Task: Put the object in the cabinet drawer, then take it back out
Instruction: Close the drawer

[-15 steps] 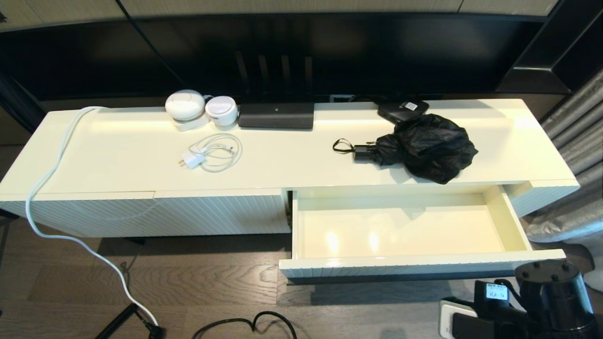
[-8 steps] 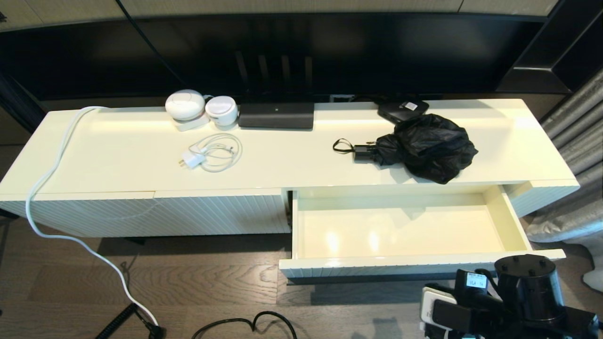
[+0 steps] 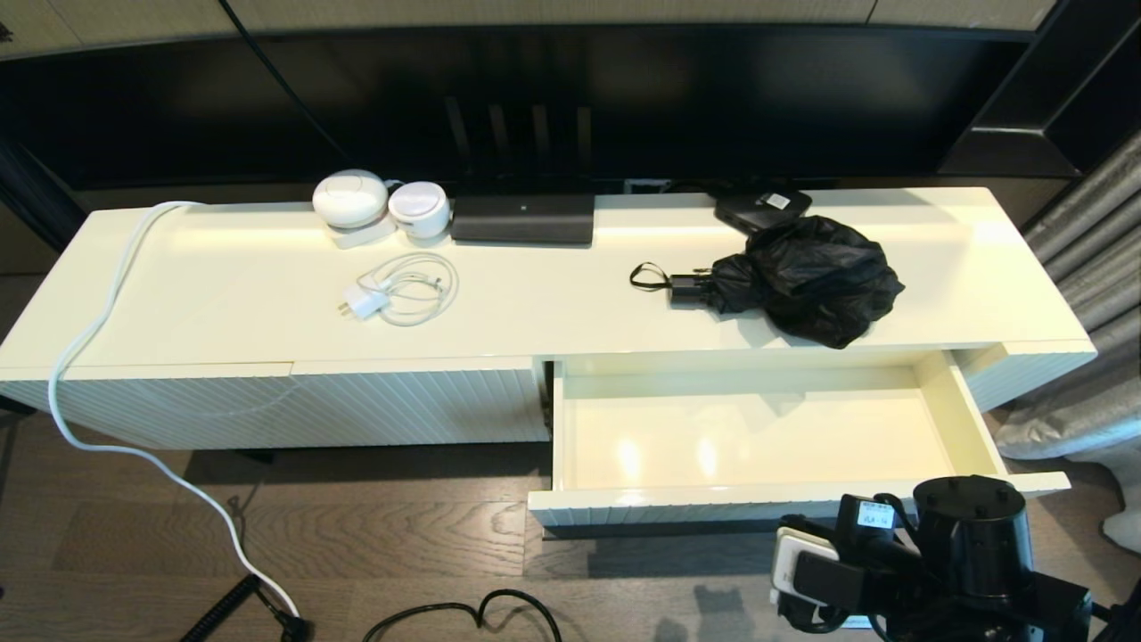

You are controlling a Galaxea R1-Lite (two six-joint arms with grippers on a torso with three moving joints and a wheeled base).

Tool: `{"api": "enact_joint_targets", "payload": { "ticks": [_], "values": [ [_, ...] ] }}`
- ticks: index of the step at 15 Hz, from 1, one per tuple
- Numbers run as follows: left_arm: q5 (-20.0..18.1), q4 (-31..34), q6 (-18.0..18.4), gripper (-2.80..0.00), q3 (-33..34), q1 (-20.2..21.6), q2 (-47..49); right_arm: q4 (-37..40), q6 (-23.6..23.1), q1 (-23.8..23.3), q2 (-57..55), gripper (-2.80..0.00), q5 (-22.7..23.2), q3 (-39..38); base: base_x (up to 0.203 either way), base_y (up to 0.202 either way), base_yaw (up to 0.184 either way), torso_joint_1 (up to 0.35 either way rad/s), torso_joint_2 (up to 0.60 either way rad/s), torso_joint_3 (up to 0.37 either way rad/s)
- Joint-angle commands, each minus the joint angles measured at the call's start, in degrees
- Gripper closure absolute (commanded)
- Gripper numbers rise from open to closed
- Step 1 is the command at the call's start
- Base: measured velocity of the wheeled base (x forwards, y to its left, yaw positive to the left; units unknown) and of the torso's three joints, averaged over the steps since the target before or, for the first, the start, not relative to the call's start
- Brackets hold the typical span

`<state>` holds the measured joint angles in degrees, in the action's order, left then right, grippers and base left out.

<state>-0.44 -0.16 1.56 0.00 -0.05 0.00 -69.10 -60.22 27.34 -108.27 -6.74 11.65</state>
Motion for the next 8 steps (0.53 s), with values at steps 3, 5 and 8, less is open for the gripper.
{"api": "enact_joint_targets", "payload": {
  "ticks": [3,5,8],
  "values": [
    [0.0,0.0,0.0,0.0,0.1,0.0,0.1,-1.6,-1.1,-1.8,-2.0,0.0,0.1,1.1,0.0,0.0,0.0,0.0,0.0,0.0],
    [0.0,0.0,0.0,0.0,0.1,0.0,0.1,-2.2,-1.6,-2.9,-2.9,0.0,0.9,2.2,0.0,0.0,0.0,0.0,0.0,0.0],
    [0.0,0.0,0.0,0.0,0.1,0.0,0.1,-2.6,-2.8,-4.5,-3.4,0.0,2.7,3.5,0.0,0.0,0.0,0.0,0.0,0.0]
  ]
}}
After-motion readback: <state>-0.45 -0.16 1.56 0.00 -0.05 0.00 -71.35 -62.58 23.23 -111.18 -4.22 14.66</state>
